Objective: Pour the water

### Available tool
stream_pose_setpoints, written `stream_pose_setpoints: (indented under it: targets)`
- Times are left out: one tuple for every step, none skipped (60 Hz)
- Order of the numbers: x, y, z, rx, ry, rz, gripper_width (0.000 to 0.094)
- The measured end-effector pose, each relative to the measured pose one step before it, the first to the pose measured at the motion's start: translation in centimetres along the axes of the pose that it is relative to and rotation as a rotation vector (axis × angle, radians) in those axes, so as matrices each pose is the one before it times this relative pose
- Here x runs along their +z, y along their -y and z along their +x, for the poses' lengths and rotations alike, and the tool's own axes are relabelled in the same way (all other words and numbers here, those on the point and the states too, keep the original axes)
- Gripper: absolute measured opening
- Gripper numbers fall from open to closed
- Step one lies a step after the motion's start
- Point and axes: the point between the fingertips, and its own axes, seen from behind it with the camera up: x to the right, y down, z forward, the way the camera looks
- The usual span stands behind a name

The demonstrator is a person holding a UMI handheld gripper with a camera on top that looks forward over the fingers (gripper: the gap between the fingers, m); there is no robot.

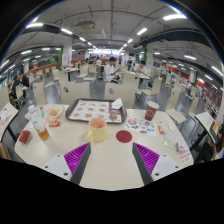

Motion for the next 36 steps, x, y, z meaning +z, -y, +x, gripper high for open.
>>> stream_pose_setpoints:
  targets:
    - [-0.036,-0.054,0.022,0.0038,-0.00354,-0.00165,0.0847]
    - [-0.015,-0.11,-0.079,0.0032,-0.00474,-0.00013,0.0846]
    - [-0.009,-0.072,-0.045,0.0025,-0.00392,-0.00187,0.0846]
    - [0.001,-0.028,0.015,0.0018,-0.00314,-0.00397,0.0847]
    - [0.003,-0.091,-0.072,0.001,-0.00438,-0.00255,0.0847]
    - [-0.017,-0.087,-0.072,0.001,-0.00562,-0.0013,0.0846]
    - [-0.219,-0.116,-0.069,0.0013,-0.00708,-0.00041,0.0846]
    - [0.022,-0.105,-0.136,0.0009,-0.00751,-0.00023,0.0846]
    - [-0.034,-0.118,-0.155,0.0008,-0.00722,-0.00081,0.0848]
    - [-0.043,-0.143,-0.176,0.0011,-0.00572,-0.00153,0.0847]
    - [-0.072,-0.18,-0.233,0.0008,-0.00462,-0.00265,0.0847]
    - [-0.076,-0.227,-0.247,0.0008,-0.00473,-0.00384,0.0846]
    - [-0.107,-0.258,-0.265,0.0014,-0.00556,-0.00404,0.0847]
    - [-0.133,-0.252,-0.278,0.002,-0.00566,-0.00359,0.0847]
    - [-0.117,-0.271,-0.341,0.0024,-0.00471,-0.00349,0.0848]
    - [-0.14,-0.3,-0.405,0.0025,-0.00324,-0.00451,0.0847]
    - [-0.161,-0.3,-0.482,0.0026,-0.00181,-0.00447,0.0845]
    - [-0.174,-0.322,-0.506,0.0026,-0.00068,-0.00411,0.0844]
    - [-0.159,-0.314,-0.551,0.003,-0.00081,-0.0041,0.0843]
    - [-0.177,-0.396,-0.6,0.0031,-0.0001,-0.00538,0.0843]
    - [-0.133,-0.402,-0.65,0.003,0.00111,-0.00552,0.0845]
    - [-0.114,-0.348,-0.708,0.0037,0.00222,-0.00453,0.0846]
    - [-0.126,-0.338,-0.745,0.0038,0.00312,-0.00299,0.0845]
    - [-0.111,-0.329,-0.798,0.0037,0.00371,-0.00211,0.0845]
    - [-0.062,-0.354,-0.832,0.0025,0.00415,-0.00232,0.0847]
    - [-0.054,-0.352,-0.881,0.0012,0.00493,-0.0031,0.0847]
    - [-0.029,-0.367,-0.898,0.0001,0.00549,-0.00362,0.0846]
    - [0.004,-0.339,-0.906,-0.0001,0.00576,-0.00363,0.0847]
    - [0.017,-0.298,-0.916,0.0004,0.00574,-0.0023,0.0845]
    - [0.029,-0.265,-0.956,0.001,0.00607,-0.001,0.0846]
    - [0.025,-0.241,-0.962,0.0014,0.00628,0.00022,0.0844]
    - [0.051,-0.244,-1.001,0.0014,0.00694,-0.00037,0.0844]
    - [0.069,-0.236,-0.985,0.0012,0.00797,-0.0015,0.0847]
    - [0.115,-0.22,-1.031,0.0014,0.00859,-0.00139,0.0848]
    - [0.097,-0.163,-1.057,0.0015,0.00898,-0.00083,0.0846]
    - [0.149,-0.121,-1.052,0.0016,0.00946,0.0008,0.0844]
